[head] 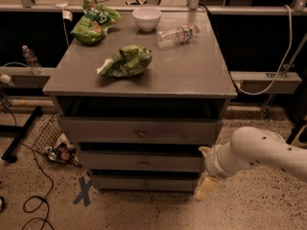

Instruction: Open bottom drawer

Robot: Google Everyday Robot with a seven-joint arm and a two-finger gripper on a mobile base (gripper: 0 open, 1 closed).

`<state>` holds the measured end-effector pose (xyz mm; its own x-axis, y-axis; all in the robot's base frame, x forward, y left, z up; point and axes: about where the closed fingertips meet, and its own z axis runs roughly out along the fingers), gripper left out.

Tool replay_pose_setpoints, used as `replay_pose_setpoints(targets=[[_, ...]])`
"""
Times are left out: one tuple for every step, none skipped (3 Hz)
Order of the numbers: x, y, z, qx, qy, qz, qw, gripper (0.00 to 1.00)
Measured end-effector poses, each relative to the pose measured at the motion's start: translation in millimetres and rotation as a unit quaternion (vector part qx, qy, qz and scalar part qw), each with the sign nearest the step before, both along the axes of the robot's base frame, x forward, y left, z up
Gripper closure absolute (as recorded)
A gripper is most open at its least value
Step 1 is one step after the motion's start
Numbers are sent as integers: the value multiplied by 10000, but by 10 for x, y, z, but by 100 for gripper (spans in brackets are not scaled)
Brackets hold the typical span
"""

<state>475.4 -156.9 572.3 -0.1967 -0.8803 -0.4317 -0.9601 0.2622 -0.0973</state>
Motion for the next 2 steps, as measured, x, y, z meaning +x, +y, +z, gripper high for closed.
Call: replay_pose_setpoints(targets=[[-2,1,-39,-70,-40,1,10000,0],[46,-49,-378,-148,-78,11,9999,0]])
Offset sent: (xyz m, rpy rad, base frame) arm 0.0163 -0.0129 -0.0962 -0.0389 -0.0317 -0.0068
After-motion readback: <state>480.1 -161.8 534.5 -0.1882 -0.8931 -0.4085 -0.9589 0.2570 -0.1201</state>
